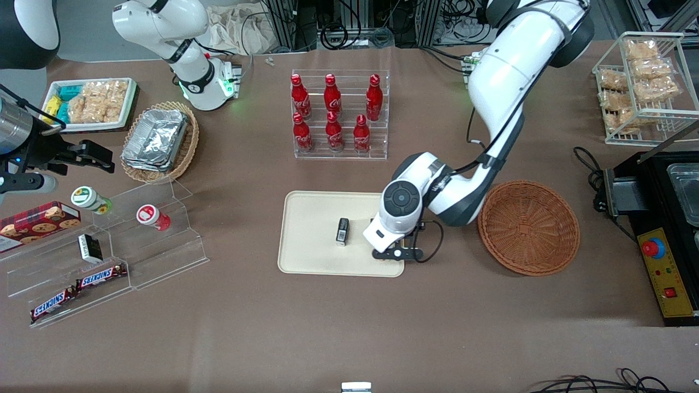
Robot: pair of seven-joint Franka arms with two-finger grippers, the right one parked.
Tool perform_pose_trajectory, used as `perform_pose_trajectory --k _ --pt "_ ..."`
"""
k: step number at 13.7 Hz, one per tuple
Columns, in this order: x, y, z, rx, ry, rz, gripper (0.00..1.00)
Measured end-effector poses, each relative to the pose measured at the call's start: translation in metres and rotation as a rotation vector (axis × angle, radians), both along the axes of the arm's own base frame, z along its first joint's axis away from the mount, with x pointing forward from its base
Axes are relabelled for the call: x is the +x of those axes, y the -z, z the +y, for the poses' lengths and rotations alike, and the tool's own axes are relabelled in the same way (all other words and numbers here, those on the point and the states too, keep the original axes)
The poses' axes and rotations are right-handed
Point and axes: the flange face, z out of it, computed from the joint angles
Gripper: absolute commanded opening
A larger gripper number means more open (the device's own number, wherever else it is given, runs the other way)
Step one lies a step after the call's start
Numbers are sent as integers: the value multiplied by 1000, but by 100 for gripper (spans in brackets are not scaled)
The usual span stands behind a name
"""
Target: Place sandwich from basket to tray
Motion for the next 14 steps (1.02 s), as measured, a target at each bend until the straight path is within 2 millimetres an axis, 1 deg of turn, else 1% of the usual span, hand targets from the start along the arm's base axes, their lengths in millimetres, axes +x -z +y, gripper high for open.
perform_pose_trajectory --k 2,3,5,9,12,13,14 --pt "4 -49 24 24 5 32 100" --pt "5 -75 40 18 7 58 100" --pt "11 -124 80 -12 4 95 100" --pt "21 -199 178 -23 1 105 100" --pt "21 -254 254 -27 20 68 100" --pt "20 -269 280 -27 5 55 100" --pt "19 -279 306 -26 -18 48 100"
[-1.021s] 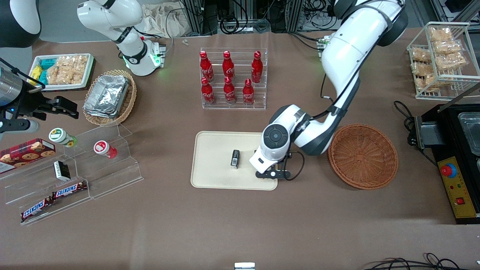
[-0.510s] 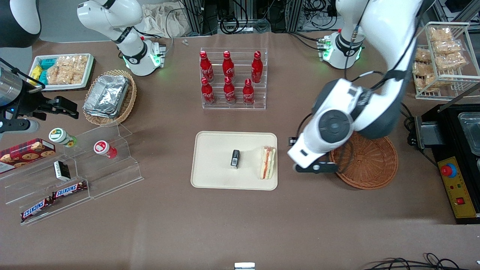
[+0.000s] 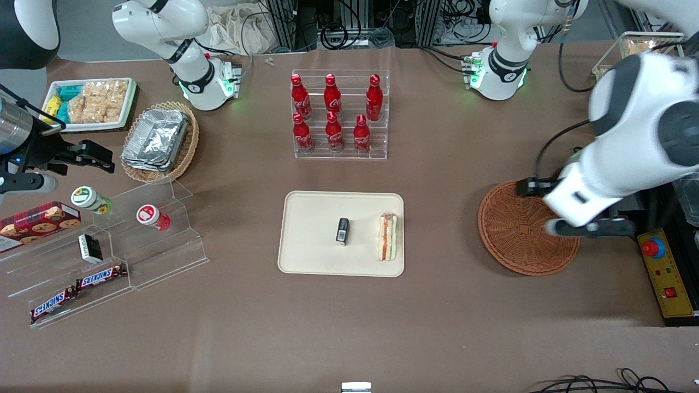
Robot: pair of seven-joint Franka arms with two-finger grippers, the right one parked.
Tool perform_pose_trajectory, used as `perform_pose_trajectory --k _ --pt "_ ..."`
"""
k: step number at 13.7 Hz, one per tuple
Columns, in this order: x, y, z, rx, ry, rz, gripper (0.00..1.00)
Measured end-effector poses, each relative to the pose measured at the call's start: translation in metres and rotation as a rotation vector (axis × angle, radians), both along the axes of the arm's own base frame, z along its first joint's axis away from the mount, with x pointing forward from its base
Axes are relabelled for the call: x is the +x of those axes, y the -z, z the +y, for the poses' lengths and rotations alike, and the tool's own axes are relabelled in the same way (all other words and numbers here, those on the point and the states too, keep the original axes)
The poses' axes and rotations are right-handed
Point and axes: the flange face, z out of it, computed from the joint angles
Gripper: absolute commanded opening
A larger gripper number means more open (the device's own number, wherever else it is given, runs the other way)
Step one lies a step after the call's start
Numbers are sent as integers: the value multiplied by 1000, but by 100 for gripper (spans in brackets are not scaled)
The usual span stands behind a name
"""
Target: Place sandwich from basket to tray
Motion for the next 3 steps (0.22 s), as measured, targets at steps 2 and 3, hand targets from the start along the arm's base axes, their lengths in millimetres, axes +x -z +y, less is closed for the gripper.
perform_pose_trajectory --k 2,3 --pt "1 -5 41 0 -45 1 100" --pt "2 -5 55 -2 -49 3 100"
